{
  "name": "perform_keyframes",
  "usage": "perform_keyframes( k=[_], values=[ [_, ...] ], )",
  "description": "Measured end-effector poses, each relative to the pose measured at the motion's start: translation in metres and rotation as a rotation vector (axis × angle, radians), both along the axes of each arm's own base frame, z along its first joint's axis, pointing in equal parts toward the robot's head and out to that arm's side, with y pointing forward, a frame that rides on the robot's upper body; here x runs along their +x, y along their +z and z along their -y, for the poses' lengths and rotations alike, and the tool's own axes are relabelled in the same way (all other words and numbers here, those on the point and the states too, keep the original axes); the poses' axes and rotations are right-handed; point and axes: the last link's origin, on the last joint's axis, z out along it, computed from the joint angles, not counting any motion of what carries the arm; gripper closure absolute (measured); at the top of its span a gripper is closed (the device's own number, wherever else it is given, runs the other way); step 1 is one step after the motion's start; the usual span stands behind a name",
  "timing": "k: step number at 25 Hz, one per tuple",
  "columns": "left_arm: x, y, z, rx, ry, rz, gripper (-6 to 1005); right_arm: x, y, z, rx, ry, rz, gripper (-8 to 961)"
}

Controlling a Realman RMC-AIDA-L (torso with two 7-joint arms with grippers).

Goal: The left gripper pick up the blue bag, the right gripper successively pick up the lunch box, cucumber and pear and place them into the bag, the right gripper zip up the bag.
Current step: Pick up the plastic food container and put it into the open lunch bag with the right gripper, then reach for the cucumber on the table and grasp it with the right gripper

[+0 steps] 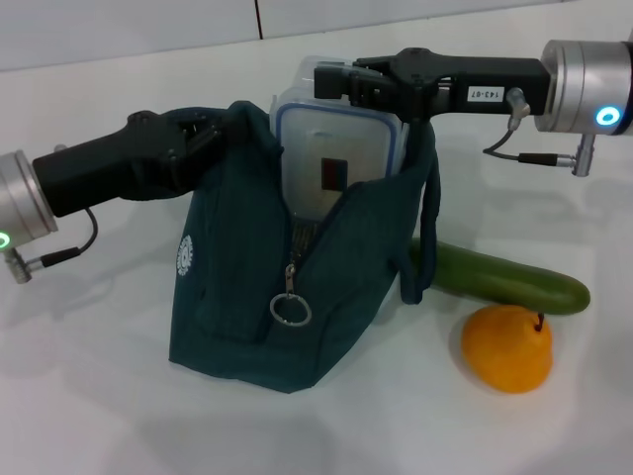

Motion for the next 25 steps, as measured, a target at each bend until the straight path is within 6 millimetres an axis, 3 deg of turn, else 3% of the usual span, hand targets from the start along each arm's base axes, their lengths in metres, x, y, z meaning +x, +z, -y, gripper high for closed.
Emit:
perform_keyframes(
  k=[11,15,22,25],
  values=[
    [0.003,-0.003,-0.001,0.024,-0.004,0.024,946,-0.008,0.001,-0.009,-0.003,0.057,0.089,755],
    [0.003,-0.002,-0.002,0.033,-0.001,0.026,946,-0.013,0.002,-0.013,-0.011,0.054,0.101,670],
    [-0.002,0.002,-0.002,0.066,0.023,0.047,946,-0.006,0.05,-0.025,0.111,0.013,0.107,520],
    [-0.006,0.001,-0.005,0.081,0.049,0.027,946,0.002,0.074,-0.025,0.165,0.002,0.165,380]
  ],
)
